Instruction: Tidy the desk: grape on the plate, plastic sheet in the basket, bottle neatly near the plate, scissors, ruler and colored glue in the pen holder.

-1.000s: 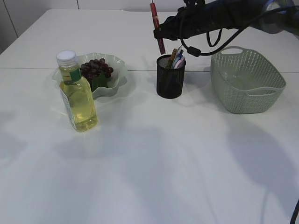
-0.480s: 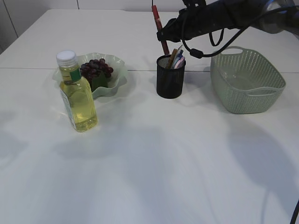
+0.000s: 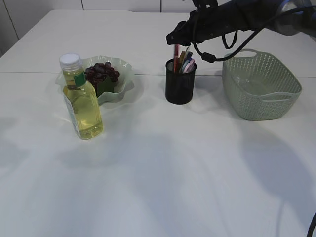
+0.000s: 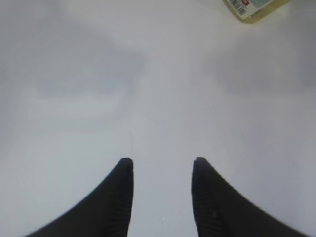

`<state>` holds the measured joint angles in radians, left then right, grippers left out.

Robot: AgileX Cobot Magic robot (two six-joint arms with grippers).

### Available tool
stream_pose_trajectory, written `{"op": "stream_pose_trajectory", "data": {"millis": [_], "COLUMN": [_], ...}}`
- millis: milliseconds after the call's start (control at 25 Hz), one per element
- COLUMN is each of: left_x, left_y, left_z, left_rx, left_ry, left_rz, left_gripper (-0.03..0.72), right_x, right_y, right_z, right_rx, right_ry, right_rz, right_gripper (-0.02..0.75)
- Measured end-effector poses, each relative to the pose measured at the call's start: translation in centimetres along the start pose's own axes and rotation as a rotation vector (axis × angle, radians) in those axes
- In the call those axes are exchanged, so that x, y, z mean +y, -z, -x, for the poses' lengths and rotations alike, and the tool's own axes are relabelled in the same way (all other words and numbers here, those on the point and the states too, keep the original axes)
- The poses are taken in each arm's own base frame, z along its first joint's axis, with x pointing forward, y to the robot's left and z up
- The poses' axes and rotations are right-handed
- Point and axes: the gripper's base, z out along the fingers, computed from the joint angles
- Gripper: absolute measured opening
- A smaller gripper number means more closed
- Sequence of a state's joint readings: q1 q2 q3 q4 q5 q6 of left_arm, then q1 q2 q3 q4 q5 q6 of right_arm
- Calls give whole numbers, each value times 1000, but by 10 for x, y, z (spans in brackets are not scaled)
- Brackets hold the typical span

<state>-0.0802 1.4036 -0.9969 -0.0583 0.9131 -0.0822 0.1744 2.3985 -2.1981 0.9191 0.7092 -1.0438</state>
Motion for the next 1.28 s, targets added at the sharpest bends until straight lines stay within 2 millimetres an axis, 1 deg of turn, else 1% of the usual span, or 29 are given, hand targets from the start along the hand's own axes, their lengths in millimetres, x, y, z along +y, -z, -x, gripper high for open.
{"op": "stream_pose_trajectory", "data": {"millis": [360,480,560,640,680,800,920,1040,1080,1200,1280], "left_x": [0,0,0,0,0,0,0,0,0,0,0], "left_y": [0,0,0,0,0,0,0,0,0,0,0], "left_z": [0,0,0,0,0,0,0,0,0,0,0], "left_rx": [0,0,0,0,0,0,0,0,0,0,-5], "left_ry": [0,0,0,0,0,0,0,0,0,0,0], "left_rz": [0,0,0,0,0,0,0,0,0,0,0], "left_gripper": [288,283,281,280,280,280,280,280,280,282,307], "right_x": [-7,-9,-8,-5,-3,2,11,21,24,33,38], "right_y": [4,5,10,21,27,59,100,144,156,192,212], "right_z": [-2,-3,-2,5,7,23,42,64,69,81,87], "right_rx": [3,9,38,84,118,223,311,323,327,351,350], "right_ry": [-23,-89,-132,-169,-202,-315,-340,-340,-345,-347,-345], "right_rz": [-11,-12,-9,-21,-38,-134,-249,-361,-389,-485,-546], "right_gripper": [220,228,234,238,239,241,241,241,241,241,241]}}
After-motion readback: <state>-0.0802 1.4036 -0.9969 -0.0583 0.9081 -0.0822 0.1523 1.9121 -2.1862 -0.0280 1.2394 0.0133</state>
